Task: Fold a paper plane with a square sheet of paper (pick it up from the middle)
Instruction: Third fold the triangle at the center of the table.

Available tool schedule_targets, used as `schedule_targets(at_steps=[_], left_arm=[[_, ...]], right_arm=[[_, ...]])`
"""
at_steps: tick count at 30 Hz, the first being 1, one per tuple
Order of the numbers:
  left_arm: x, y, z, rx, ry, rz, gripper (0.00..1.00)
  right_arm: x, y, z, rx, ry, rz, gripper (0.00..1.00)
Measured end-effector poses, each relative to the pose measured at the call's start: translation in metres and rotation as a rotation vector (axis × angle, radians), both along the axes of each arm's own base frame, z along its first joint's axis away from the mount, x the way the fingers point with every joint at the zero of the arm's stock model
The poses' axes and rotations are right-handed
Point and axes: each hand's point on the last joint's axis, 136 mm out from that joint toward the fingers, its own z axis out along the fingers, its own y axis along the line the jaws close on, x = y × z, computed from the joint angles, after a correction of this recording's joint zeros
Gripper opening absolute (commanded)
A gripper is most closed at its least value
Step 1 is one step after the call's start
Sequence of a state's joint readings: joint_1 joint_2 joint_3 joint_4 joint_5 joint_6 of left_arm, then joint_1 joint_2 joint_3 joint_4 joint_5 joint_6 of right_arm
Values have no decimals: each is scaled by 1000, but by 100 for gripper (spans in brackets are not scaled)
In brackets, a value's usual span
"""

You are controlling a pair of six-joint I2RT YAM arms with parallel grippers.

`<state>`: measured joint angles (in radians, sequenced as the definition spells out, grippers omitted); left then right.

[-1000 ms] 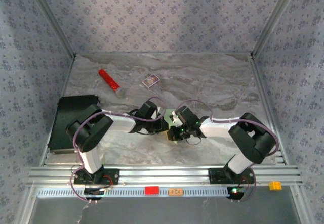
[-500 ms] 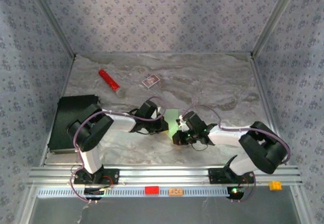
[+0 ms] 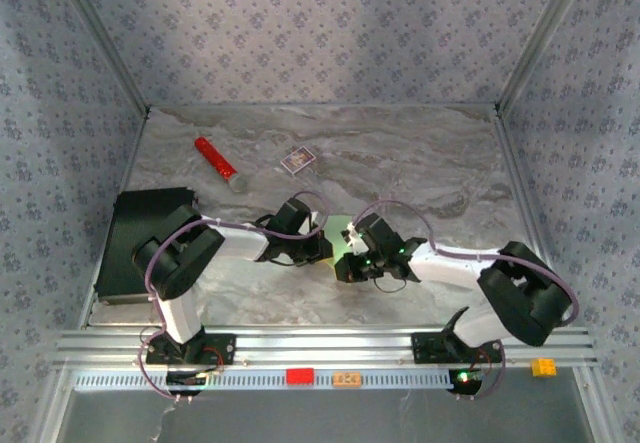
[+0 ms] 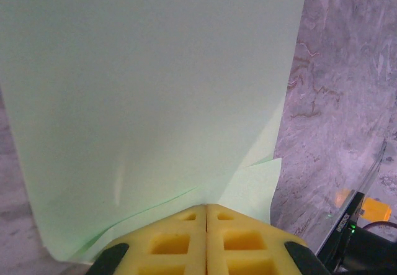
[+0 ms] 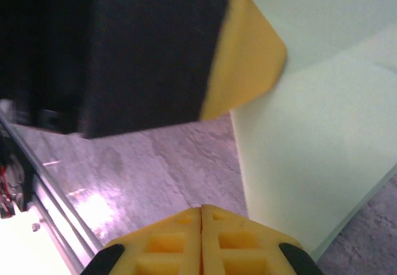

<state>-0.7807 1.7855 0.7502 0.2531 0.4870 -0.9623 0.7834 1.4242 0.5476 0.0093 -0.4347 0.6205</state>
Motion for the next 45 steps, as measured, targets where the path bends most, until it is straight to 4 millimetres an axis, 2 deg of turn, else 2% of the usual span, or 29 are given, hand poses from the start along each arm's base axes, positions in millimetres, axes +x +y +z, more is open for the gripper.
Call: schedule_targets(at_steps=[5, 16, 21, 24, 27, 36, 42, 45], left_arm=[[0, 0, 0, 0, 2, -2, 7], [0, 0, 0, 0, 7, -3, 6], [0, 0, 0, -1, 7, -3, 6], [0, 0, 0, -1, 7, -3, 6], [0, 0, 0, -1, 7, -3, 7], [0, 0, 0, -1, 7, -3, 7], [0, -1, 2, -3, 1, -5, 10], [1, -1, 4, 2, -13, -9, 12]], right_arm=[[-10, -13, -20, -34, 41, -11, 9], [-20, -37, -18, 31, 44, -94, 10], [-17, -39, 5, 54, 14, -108, 11], [-5, -31, 25, 86, -25, -112, 11], [8, -23, 35, 100, -43, -119, 11], [31, -3, 6, 54, 29, -131, 11], [31, -9, -18, -2, 85, -162, 4], [31, -10, -19, 9, 86, -169, 2]])
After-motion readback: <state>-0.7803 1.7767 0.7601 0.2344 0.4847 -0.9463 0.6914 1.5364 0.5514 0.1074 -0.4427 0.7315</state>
